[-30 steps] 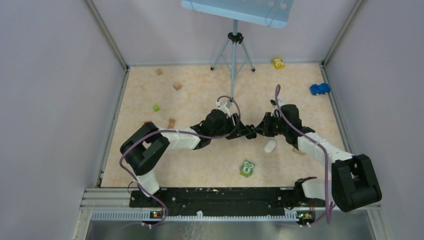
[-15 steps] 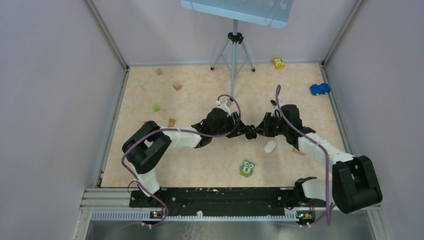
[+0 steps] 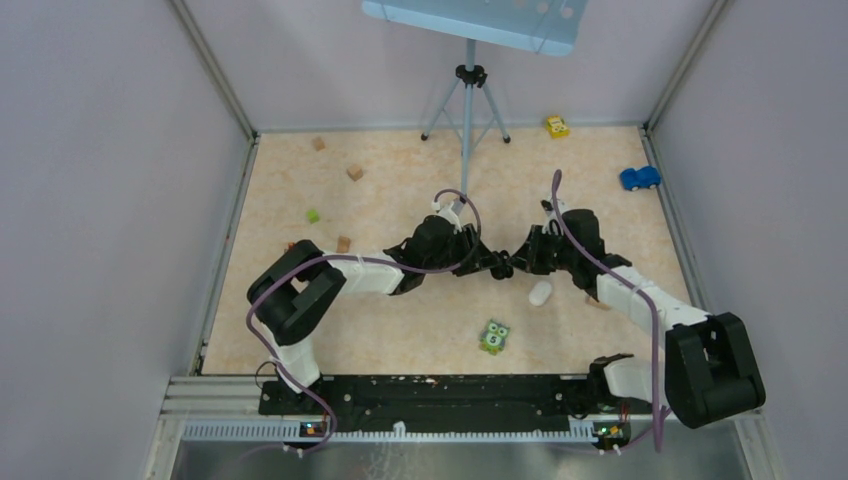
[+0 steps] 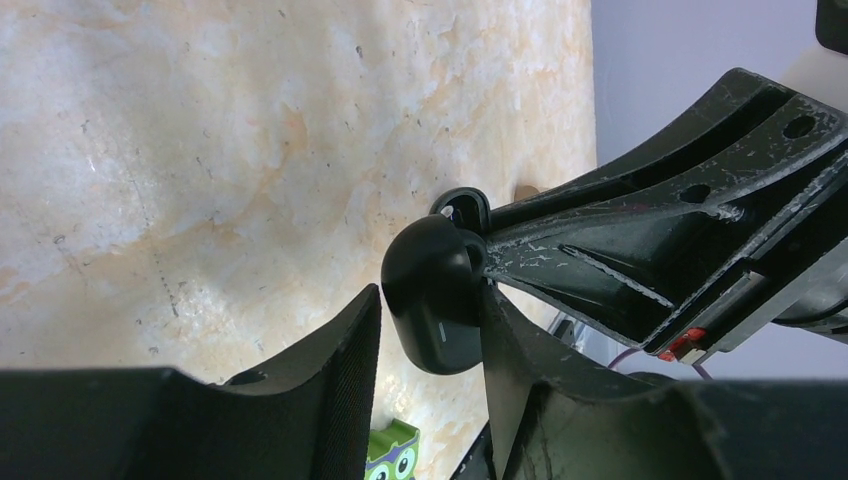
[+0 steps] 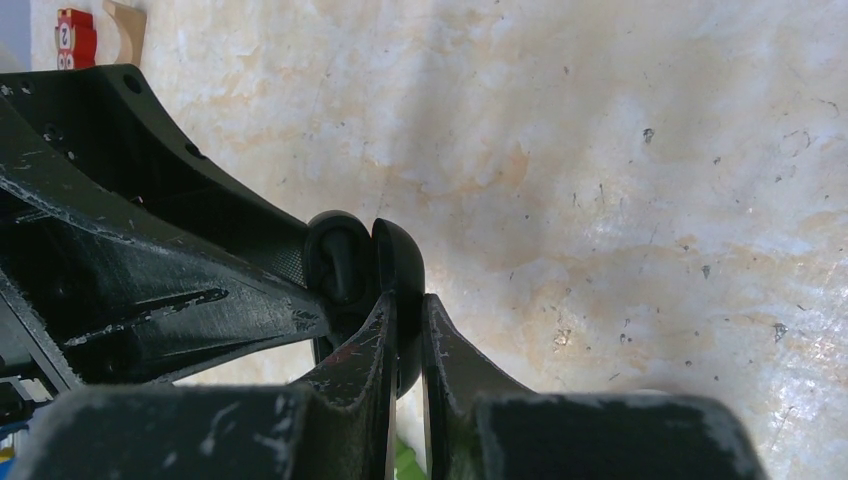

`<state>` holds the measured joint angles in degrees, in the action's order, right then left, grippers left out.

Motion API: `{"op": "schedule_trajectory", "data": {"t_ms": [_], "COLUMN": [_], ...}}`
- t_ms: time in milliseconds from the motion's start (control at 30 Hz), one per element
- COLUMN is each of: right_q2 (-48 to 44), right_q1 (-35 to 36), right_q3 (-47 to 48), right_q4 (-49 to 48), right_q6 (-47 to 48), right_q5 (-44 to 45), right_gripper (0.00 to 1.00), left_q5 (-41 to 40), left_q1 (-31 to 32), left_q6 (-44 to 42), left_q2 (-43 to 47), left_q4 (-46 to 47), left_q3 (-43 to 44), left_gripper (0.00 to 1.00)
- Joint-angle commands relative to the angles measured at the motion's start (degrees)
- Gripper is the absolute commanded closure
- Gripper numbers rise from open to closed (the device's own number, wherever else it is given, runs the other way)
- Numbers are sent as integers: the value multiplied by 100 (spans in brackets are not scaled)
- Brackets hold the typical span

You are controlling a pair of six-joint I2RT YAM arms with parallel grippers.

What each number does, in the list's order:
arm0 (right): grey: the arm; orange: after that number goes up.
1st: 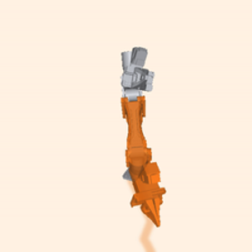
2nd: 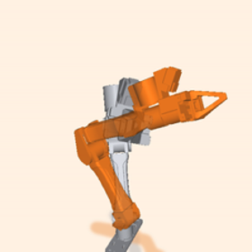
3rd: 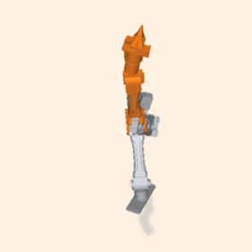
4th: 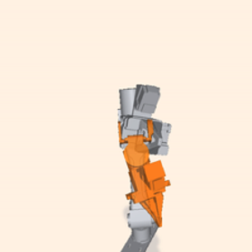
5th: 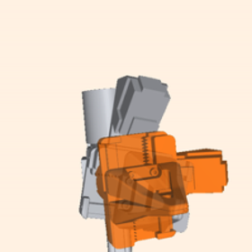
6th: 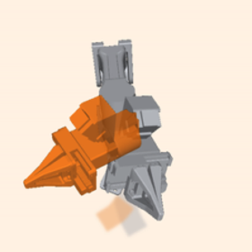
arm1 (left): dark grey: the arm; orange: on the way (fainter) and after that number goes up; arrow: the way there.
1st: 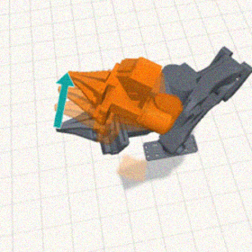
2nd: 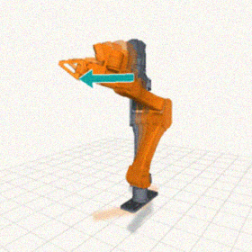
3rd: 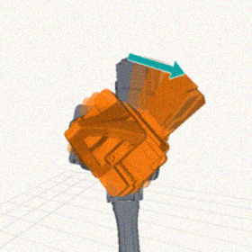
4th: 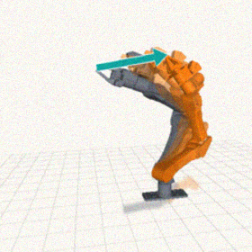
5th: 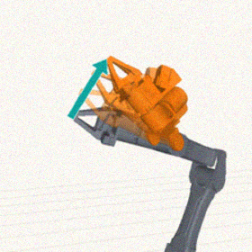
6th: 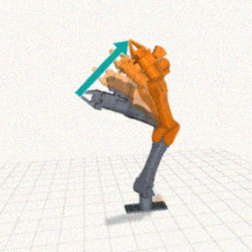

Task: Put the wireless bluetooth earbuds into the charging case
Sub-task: Pass from the right arm to the left, then pass from the left arm to the right

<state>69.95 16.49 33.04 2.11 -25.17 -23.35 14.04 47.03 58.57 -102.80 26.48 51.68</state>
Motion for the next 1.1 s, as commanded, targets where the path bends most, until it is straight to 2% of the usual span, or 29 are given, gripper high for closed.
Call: {"op": "schedule_trajectory", "data": {"t_ms": [0, 367, 467, 533, 633, 700, 833, 900, 967, 1067], "right_q2": [-212, -296, -412, -543, -943, -1291, -2137, -2564, -2899, -3336], "right_q1": [65, 64, 64, 65, 56, -24, -287, -380, -527, -591], "right_q3": [107, 81, 120, 249, 624, 758, 798, 642, 381, -121], "right_q4": [-153, -172, -110, 244, 896, 1205, 1504, 1328, 734, -238], "right_q6": [-40, -123, -153, -100, 62, 123, 81, -121, -471, -934], "right_q5": [-68, -101, -43, 87, 319, 403, -96, -486, -1066, -1686], "right_gripper": [100, 98, 73, 61, 51, 41, 32, 21, 12, 11], "left_q5": [93, 169, 156, 222, 693, 1073, 1944, 2417, 2944, 3535], "left_q1": [-18, -16, -22, -24, -89, -165, -400, -510, -621, -804], "left_q6": [12, 2, -54, -176, -529, -724, -1002, -1009, -884, -553], "left_q2": [-55, -35, 78, 162, 267, 394, 658, 762, 902, 1046], "left_q4": [226, 270, 270, 274, 212, 212, 192, 195, 349, 734], "left_q3": [187, 161, 124, 127, 258, 297, 378, 406, 362, 222], "left_gripper": [54, 74, 76, 76, 77, 78, 78, 78, 78, 77]}}
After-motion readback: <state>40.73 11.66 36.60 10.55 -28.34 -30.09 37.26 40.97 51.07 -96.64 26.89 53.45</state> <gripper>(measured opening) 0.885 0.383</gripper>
